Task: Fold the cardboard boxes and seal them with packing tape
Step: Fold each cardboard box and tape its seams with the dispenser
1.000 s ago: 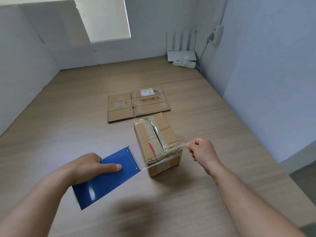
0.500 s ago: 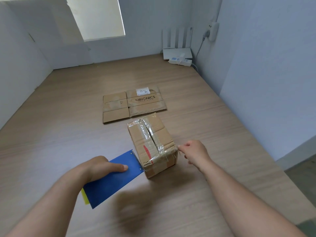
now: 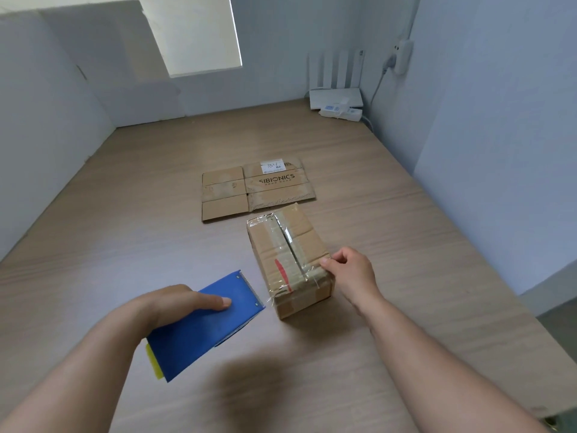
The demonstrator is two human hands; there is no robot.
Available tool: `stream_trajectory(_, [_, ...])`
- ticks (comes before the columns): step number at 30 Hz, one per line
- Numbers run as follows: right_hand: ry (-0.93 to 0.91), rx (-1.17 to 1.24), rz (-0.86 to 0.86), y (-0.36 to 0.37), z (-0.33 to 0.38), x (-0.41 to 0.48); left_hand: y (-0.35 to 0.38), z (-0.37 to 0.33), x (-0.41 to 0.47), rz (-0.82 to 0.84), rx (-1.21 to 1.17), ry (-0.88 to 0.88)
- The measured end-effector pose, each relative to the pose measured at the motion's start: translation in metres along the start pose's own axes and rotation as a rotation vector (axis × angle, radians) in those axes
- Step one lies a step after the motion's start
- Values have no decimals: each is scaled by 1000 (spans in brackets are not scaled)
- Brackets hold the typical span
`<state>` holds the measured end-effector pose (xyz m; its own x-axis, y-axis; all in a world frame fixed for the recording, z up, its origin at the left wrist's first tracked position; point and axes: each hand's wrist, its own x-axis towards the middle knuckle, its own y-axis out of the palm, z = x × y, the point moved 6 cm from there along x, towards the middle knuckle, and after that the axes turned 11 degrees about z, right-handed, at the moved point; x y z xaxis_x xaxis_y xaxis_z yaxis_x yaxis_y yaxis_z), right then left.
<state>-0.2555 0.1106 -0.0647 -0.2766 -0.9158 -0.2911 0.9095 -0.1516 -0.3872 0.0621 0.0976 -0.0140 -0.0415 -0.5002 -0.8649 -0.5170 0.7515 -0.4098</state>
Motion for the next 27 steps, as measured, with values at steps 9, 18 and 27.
stream_trajectory(9, [11,-181,-50,-4,0,2,10,-42,11,-313,566,-152])
stream_trajectory(18, [-41,-210,-31,7,7,-2,10,-13,36,-511,596,-29])
stream_trajectory(27, [-147,-501,43,20,13,-3,43,7,55,-652,350,27])
